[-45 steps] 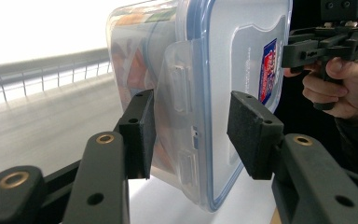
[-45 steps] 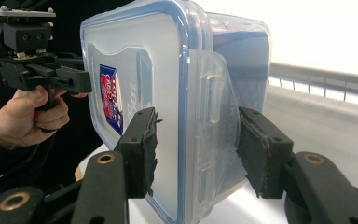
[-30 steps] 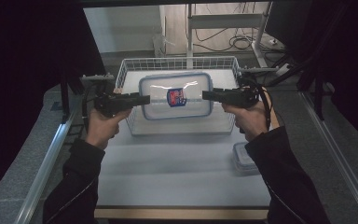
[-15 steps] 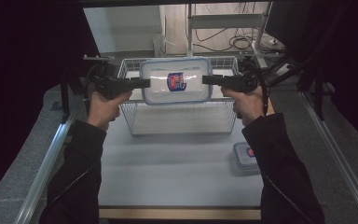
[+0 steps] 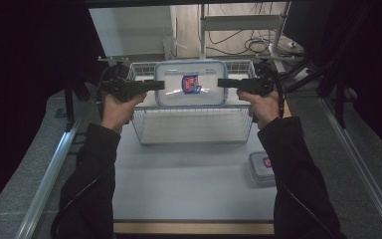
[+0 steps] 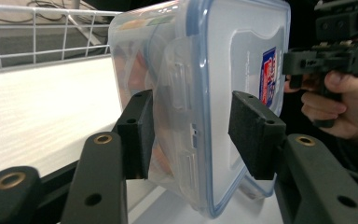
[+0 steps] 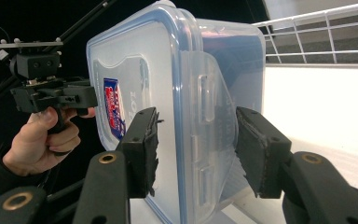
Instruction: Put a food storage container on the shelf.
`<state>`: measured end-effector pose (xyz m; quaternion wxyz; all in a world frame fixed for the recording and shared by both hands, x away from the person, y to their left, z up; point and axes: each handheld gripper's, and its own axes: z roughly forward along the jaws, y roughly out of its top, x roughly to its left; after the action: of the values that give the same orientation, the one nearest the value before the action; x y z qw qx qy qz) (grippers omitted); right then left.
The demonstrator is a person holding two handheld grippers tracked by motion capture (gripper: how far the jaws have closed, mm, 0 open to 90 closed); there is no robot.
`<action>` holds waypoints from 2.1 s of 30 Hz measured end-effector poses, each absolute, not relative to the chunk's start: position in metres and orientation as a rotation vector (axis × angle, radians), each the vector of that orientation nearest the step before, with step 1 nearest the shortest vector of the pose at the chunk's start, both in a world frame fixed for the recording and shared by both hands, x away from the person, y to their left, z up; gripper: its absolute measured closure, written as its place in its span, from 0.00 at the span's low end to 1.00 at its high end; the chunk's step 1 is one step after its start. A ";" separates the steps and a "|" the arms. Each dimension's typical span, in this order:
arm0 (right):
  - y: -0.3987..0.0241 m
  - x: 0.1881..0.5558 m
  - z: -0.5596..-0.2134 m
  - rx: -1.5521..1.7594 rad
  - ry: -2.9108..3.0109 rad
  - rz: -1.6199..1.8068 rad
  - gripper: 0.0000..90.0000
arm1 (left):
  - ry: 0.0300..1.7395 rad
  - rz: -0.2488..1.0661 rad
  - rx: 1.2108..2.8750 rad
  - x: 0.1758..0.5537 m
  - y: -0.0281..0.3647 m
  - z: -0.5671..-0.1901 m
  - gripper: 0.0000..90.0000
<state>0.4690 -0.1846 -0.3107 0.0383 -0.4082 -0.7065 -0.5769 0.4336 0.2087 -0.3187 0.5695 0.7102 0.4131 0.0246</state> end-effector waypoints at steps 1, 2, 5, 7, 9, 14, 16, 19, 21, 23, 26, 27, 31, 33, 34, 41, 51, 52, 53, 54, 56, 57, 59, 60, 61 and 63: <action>-0.185 0.470 -0.311 -1.250 -2.169 -1.778 0.56 | 0.969 0.064 1.671 0.434 0.208 -0.319 0.56; -0.184 0.470 -0.311 -1.252 -2.167 -1.774 0.56 | 0.969 0.075 1.675 0.434 0.207 -0.318 0.56; -0.183 0.471 -0.311 -1.256 -2.180 -1.779 0.55 | 0.965 0.088 1.680 0.433 0.207 -0.319 0.55; -0.182 0.471 -0.311 -1.261 -2.192 -1.776 0.54 | 0.962 0.097 1.685 0.433 0.206 -0.319 0.54; -0.181 0.471 -0.310 -1.265 -2.207 -1.779 0.53 | 0.965 0.112 1.690 0.433 0.206 -0.318 0.53; -0.179 0.472 -0.311 -1.269 -2.234 -1.793 0.51 | 0.981 0.176 1.738 0.432 0.201 -0.320 0.51; -0.177 0.472 -0.312 -1.290 -2.264 -1.777 0.46 | 0.996 0.205 1.776 0.433 0.197 -0.322 0.48; -0.177 0.476 -0.315 -1.313 -2.239 -1.782 0.43 | 1.009 0.173 1.734 0.435 0.198 -0.326 0.46; -0.177 0.478 -0.317 -1.315 -2.222 -1.796 0.43 | 1.010 0.163 1.716 0.436 0.198 -0.328 0.46; -0.177 0.480 -0.317 -1.322 -2.207 -1.813 0.44 | 1.014 0.164 1.711 0.436 0.198 -0.328 0.46; -0.176 0.480 -0.314 -1.351 -2.268 -1.837 0.47 | 1.007 0.170 1.681 0.434 0.199 -0.327 0.40; -0.174 0.479 -0.312 -1.360 -2.325 -1.826 0.47 | 1.004 0.178 1.668 0.433 0.200 -0.326 0.39; -0.170 0.470 -0.306 -1.341 -2.485 -1.819 0.47 | 0.993 0.292 1.705 0.424 0.203 -0.323 0.32; -0.172 0.463 -0.304 -1.321 -2.520 -1.841 0.49 | 0.981 0.316 1.701 0.416 0.206 -0.323 0.33; -0.173 0.460 -0.302 -1.310 -2.527 -1.848 0.51 | 0.967 0.324 1.697 0.411 0.208 -0.323 0.35; -0.175 0.422 -0.303 -1.184 -2.654 -1.853 0.85 | 0.891 0.400 1.784 0.379 0.200 -0.332 0.76; -0.156 0.430 -0.334 -1.122 -2.735 -1.691 1.00 | 0.932 0.439 1.833 0.392 0.177 -0.349 0.96; -0.155 0.431 -0.335 -1.128 -2.734 -1.690 1.00 | 0.932 0.439 1.829 0.393 0.177 -0.349 0.96; -0.155 0.433 -0.336 -1.131 -2.729 -1.692 1.00 | 0.936 0.440 1.826 0.395 0.177 -0.350 0.96; -0.156 0.434 -0.336 -1.131 -2.720 -1.698 1.00 | 0.941 0.444 1.825 0.396 0.177 -0.350 0.96; -0.156 0.435 -0.337 -1.140 -2.712 -1.700 1.00 | 0.947 0.438 1.822 0.398 0.177 -0.351 0.96; -0.156 0.436 -0.337 -1.146 -2.711 -1.700 1.00 | 0.950 0.433 1.819 0.400 0.177 -0.351 0.96; -0.155 0.437 -0.337 -1.155 -2.711 -1.704 1.00 | 0.956 0.438 1.822 0.402 0.176 -0.351 0.95; -0.155 0.438 -0.337 -1.159 -2.712 -1.705 1.00 | 0.959 0.439 1.822 0.403 0.176 -0.351 0.95; -0.155 0.439 -0.337 -1.166 -2.709 -1.705 1.00 | 0.966 0.437 1.820 0.405 0.176 -0.351 0.95; -0.155 0.442 -0.337 -1.185 -2.705 -1.700 1.00 | 0.979 0.435 1.815 0.407 0.175 -0.351 0.95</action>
<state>0.4424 -0.1552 -0.3367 -0.1325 -0.3447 -0.7868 -0.4945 0.4074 0.1755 -0.3509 0.4944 0.7486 0.4038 0.1793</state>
